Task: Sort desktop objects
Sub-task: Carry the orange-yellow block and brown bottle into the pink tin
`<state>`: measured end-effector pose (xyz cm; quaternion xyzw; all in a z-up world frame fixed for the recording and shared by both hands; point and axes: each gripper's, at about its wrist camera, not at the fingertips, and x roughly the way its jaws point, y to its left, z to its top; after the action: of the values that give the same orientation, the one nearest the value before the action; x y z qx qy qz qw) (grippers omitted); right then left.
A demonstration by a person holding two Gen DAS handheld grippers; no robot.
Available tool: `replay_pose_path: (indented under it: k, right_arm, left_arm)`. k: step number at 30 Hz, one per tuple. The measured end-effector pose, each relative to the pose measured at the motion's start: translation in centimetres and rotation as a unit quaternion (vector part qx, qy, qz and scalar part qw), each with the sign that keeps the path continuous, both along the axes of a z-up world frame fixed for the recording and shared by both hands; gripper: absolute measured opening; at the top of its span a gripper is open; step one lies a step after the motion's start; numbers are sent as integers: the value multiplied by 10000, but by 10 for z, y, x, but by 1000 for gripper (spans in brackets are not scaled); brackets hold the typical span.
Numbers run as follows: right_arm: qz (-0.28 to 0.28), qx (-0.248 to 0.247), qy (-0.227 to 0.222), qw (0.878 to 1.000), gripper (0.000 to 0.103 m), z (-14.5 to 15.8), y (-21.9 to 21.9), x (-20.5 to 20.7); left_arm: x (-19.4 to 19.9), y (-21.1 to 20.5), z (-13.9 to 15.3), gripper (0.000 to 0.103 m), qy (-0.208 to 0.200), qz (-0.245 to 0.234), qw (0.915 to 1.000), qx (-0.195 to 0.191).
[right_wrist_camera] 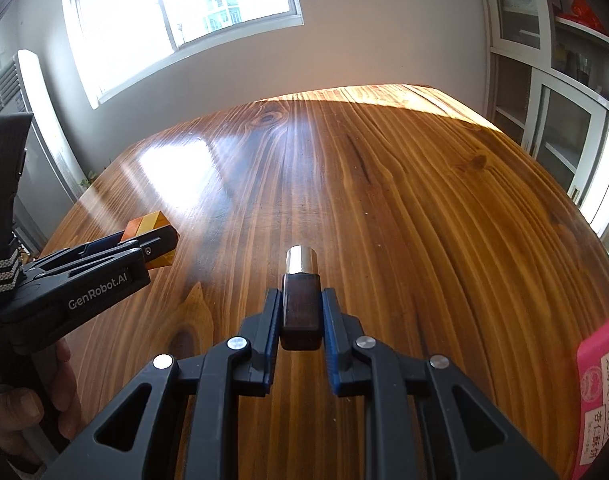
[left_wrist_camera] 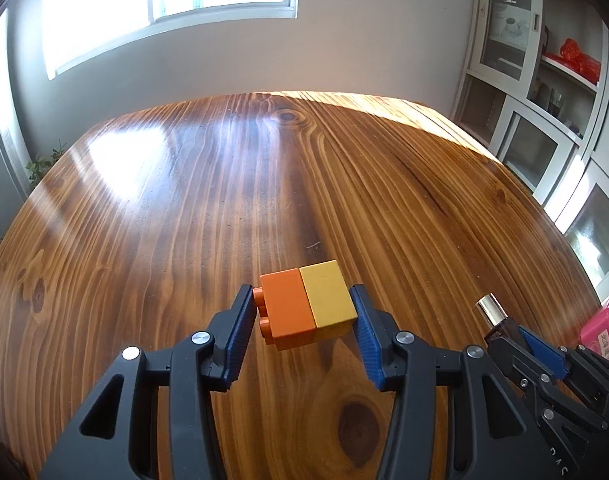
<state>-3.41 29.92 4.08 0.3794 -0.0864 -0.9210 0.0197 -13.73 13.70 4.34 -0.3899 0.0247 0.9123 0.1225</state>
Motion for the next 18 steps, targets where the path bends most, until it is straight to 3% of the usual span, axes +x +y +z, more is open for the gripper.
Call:
replay_pose_path:
  k: [18]
  right_arm:
    - [-1099, -18, 595, 9922, 22, 38, 65, 122]
  left_arm:
    - [65, 64, 20, 51, 270, -1141, 9931, -16]
